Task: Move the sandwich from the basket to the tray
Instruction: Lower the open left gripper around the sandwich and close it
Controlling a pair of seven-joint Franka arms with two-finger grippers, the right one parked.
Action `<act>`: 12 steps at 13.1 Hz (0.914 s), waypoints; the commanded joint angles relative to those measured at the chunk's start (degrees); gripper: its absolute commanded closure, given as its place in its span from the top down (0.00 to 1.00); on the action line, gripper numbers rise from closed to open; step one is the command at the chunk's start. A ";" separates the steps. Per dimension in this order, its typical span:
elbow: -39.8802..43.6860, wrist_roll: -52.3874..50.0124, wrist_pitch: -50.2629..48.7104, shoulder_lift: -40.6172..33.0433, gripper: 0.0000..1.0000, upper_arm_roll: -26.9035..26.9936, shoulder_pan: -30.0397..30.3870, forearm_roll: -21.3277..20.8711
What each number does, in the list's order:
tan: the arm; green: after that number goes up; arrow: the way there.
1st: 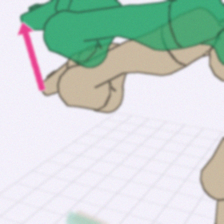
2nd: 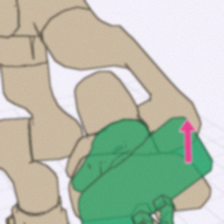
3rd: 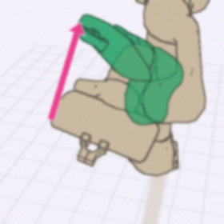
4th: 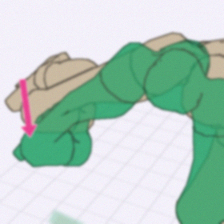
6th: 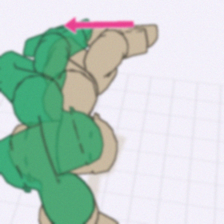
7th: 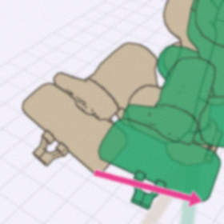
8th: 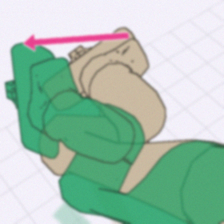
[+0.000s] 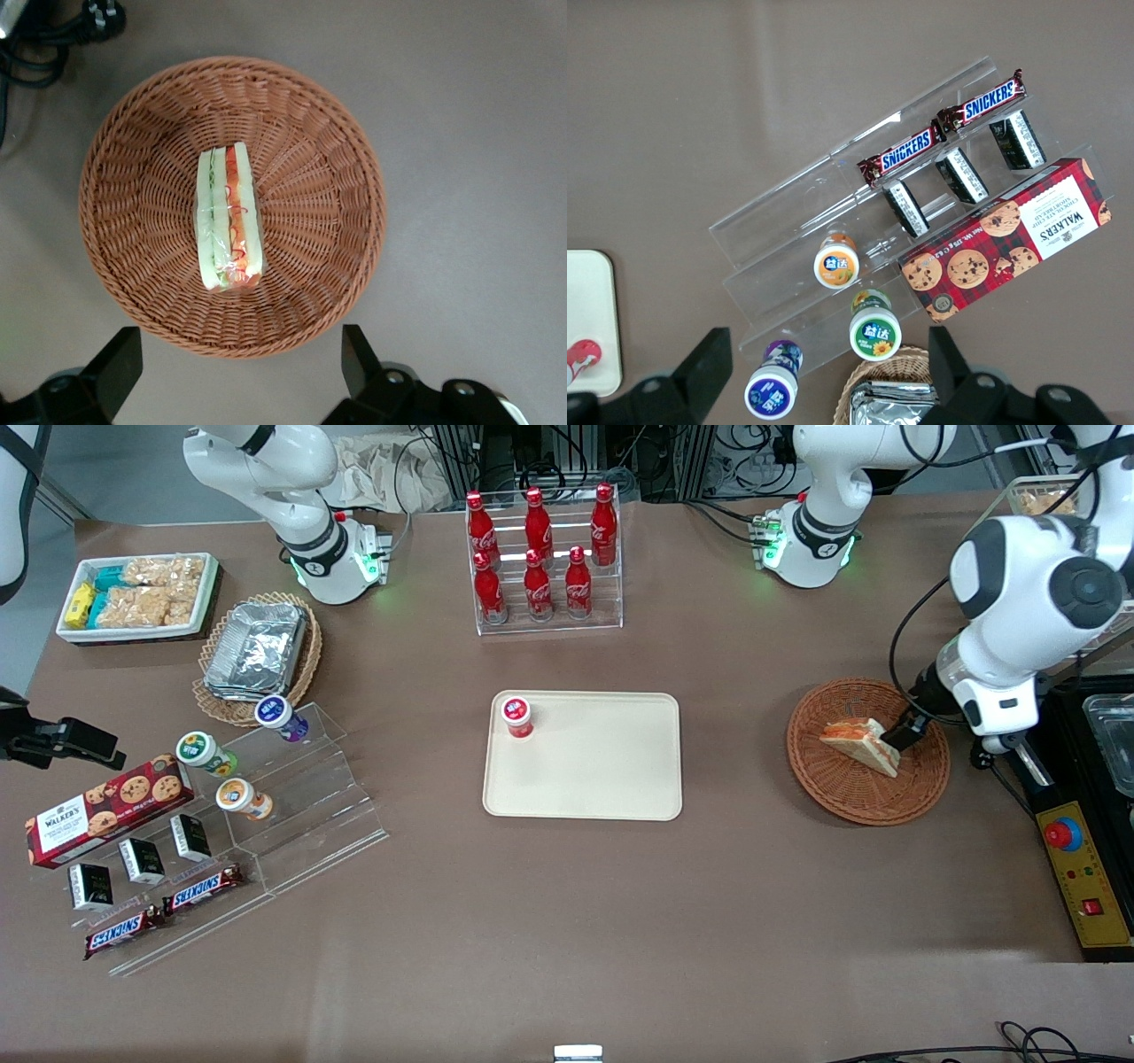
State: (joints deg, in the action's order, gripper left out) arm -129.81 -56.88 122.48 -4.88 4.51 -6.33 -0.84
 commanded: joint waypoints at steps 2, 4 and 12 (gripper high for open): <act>-5.18 -4.55 8.46 2.32 1.00 -0.12 -0.09 -0.65; -9.03 -4.55 14.42 3.29 1.00 0.06 0.00 -0.65; -16.43 -3.50 29.91 9.44 1.00 2.51 0.00 -0.91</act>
State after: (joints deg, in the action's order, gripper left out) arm -145.11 -60.13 149.69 3.95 6.35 -6.29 -0.85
